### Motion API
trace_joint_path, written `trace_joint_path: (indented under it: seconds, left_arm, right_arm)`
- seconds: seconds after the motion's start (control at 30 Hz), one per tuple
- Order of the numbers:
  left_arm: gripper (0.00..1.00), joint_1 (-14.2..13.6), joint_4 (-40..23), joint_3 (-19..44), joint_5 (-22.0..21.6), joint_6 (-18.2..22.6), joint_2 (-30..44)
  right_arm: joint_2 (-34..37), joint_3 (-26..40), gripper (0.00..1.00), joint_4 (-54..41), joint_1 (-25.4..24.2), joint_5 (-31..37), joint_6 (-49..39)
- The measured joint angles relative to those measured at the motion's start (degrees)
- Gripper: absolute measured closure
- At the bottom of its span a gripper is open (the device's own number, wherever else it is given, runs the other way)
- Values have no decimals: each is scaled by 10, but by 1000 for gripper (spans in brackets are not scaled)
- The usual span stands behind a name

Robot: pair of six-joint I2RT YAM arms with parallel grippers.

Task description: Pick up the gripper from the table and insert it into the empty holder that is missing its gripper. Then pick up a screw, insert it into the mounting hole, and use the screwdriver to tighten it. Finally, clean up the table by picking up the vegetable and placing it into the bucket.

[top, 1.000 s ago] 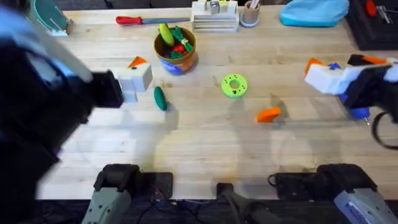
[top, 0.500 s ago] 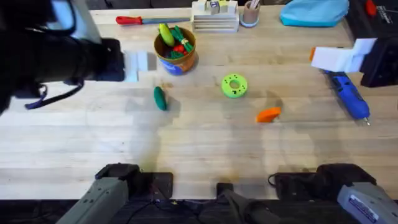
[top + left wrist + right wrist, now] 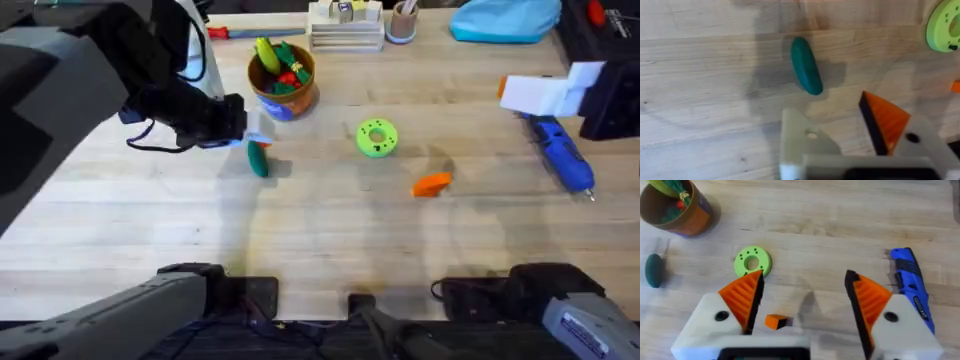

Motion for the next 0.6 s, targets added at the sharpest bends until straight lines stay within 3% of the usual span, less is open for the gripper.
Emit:
trace_joint_path:
  seconds: [0.1, 0.23, 0.37, 0.43, 0.57, 0.6]
  left_arm:
    - [944, 0, 3, 0, 10, 1, -5]
    - [992, -8, -6, 0, 27, 0, -34]
    - [969, -54, 3, 0, 53, 2, -107]
    - [715, -85, 19, 0, 65, 5, -151]
    - [87, -141, 81, 1, 84, 4, -230]
    - [33, -149, 96, 2, 87, 4, -243]
  right_arm:
    - [0, 0, 59, 0, 0, 0, 0]
    - [0, 0, 59, 0, 0, 0, 0]
    - [0, 0, 59, 0, 0, 0, 0]
    - [0, 0, 59, 0, 0, 0, 0]
    - [0, 0, 58, 0, 0, 0, 0]
    - [0, 0, 58, 0, 0, 0, 0]
